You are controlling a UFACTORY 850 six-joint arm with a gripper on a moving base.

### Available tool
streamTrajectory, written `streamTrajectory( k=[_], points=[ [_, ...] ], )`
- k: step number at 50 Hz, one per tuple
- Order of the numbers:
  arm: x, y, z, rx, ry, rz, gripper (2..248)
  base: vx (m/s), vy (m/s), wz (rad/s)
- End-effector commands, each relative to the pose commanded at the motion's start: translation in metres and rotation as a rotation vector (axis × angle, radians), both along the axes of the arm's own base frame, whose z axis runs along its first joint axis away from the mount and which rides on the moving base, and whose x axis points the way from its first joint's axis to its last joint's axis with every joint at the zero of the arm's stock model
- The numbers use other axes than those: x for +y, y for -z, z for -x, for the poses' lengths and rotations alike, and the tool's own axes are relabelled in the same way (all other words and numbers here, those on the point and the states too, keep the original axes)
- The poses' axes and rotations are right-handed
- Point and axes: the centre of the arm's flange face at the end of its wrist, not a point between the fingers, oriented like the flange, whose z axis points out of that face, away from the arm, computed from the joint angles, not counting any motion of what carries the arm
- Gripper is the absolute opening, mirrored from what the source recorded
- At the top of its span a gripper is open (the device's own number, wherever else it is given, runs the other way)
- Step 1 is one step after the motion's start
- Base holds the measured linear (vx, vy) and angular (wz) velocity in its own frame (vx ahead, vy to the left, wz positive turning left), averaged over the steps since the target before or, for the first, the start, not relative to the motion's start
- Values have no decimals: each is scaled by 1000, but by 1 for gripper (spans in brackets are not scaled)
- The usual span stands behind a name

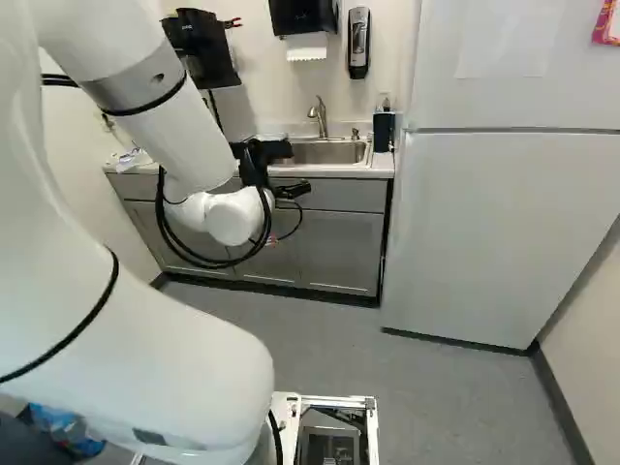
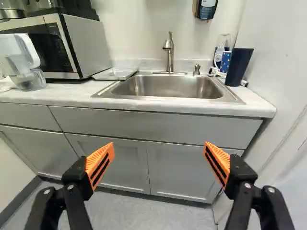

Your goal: Rinse the cup and place it in the tray

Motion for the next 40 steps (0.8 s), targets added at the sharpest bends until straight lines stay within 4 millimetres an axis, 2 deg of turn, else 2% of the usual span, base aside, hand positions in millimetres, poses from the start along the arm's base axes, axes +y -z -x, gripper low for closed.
streamTrajectory(
  k=[28,40],
  points=[
    [3,-20,-33,52,-7,1,247,0,0,0],
    [3,-26,-41,101,-7,2,247,0,0,0]
  ],
)
